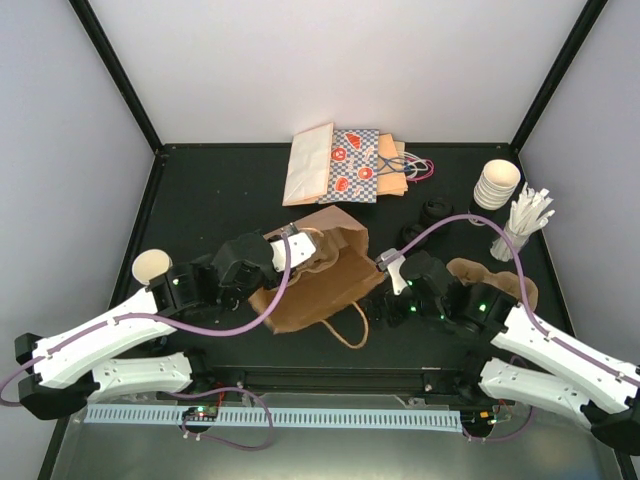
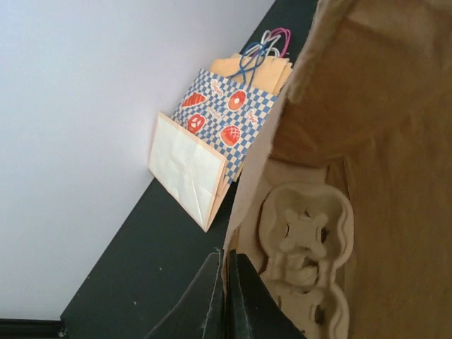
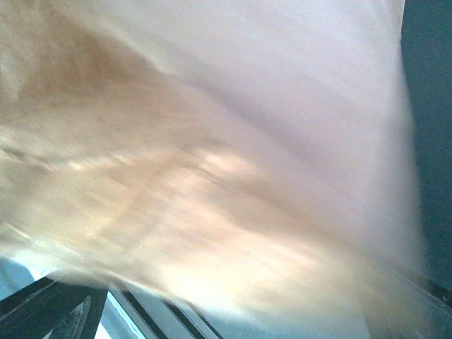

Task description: Pack the takeout coffee

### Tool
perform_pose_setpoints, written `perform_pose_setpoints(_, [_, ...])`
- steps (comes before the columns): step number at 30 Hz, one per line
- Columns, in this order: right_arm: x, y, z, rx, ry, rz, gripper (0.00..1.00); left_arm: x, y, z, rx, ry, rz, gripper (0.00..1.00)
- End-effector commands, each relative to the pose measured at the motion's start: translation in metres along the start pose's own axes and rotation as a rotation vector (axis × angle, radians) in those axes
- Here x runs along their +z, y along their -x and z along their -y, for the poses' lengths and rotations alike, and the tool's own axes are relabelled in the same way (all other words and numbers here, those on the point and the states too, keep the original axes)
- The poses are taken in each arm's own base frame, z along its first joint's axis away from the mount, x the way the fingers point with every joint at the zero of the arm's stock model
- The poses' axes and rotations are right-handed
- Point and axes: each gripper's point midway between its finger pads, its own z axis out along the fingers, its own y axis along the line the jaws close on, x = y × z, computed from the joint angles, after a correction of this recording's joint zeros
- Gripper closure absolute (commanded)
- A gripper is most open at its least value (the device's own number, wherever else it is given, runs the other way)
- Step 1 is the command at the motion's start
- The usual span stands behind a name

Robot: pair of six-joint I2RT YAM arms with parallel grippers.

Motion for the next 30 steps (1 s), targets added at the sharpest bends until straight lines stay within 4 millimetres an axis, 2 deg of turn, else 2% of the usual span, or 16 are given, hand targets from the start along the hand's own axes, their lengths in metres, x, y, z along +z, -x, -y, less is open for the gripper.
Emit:
perform_pose_setpoints(1, [-0.009,0.011,0.002,0.013,-0.012,0.067,0.02,-0.007,0.006,-0.005,-0.034,0.023,0.049,0.97])
perform_pose_setpoints(21, [-0.035,0.026,0.004,0.003,-0.029,0.162,0.0,-0.01,0.003,0.005,-0.074,-0.021,0.059,0.97])
perform_pose_setpoints(30, [-0.05,0.036,-0.019,-0.058,0.095,0.228,0.0,-0.01,0.004,0.007,-0.082,-0.03,0.064,0.97])
